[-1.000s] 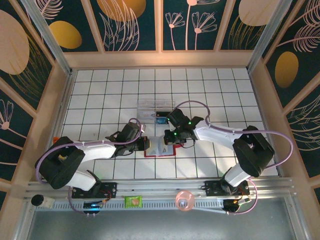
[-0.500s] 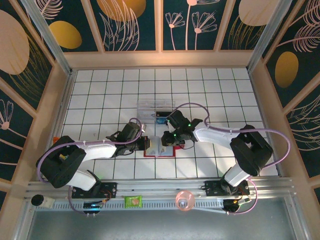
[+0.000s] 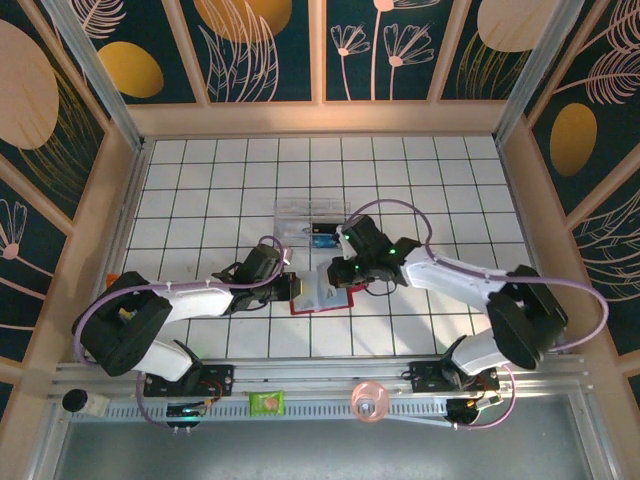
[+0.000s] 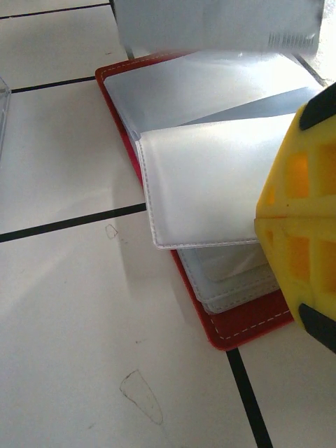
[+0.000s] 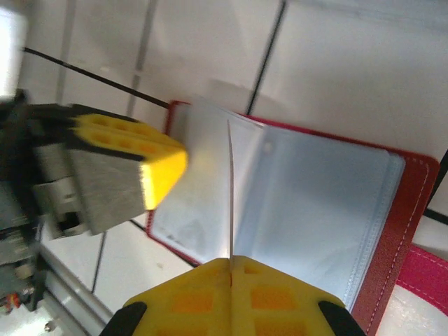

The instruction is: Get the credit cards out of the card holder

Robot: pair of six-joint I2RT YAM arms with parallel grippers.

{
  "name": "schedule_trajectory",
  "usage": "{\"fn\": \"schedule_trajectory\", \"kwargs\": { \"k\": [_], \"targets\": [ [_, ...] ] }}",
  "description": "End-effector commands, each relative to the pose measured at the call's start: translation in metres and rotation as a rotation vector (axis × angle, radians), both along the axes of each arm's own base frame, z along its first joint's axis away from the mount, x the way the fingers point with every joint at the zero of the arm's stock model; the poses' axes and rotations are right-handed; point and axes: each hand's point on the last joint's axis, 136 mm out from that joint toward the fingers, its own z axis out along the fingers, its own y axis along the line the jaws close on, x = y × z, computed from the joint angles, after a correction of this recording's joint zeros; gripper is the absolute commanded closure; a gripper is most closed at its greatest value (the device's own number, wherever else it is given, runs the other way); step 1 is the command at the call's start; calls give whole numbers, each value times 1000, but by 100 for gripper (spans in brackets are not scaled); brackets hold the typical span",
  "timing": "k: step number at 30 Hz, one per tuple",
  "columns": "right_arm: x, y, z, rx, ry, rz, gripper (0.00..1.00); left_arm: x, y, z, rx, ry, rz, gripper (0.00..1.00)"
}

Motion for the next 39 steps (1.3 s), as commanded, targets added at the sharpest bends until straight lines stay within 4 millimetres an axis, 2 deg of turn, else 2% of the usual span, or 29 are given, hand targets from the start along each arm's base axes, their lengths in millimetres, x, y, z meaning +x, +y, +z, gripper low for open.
{"fn": "schedule_trajectory", "kwargs": {
  "k": [1,3,7,10,12,16,18,20,25,30,36,39],
  "targets": [
    [10,-6,27,-8,-142,44,100,-2,1,-3,32,20,-18,100],
    [20,-6,39,-31,-216,66,100,3,0,6,25,3,-11,98],
    [48,-5,60,-118,-393,113,100,16,5,39,-15,-63,40,60],
    [69,-3,68,-206,-517,166,100,20,17,56,-33,-89,84,45],
    [76,4,73,-228,-567,232,100,20,25,61,-41,-95,111,37],
    [80,27,89,-226,-638,402,100,15,41,53,-48,-54,161,28],
    [77,39,93,-232,-660,512,100,12,49,47,-75,-22,189,15],
    [75,50,93,-232,-672,605,100,10,54,44,-99,-5,211,9],
    [80,66,83,-280,-653,802,100,8,66,42,-95,12,247,6],
    [98,70,67,-378,-647,922,100,6,72,38,-94,32,265,2],
    [122,73,47,-467,-670,991,100,8,76,40,-57,36,271,1],
    [138,77,43,-495,-702,996,100,10,79,41,-38,39,282,1]
  ]
}}
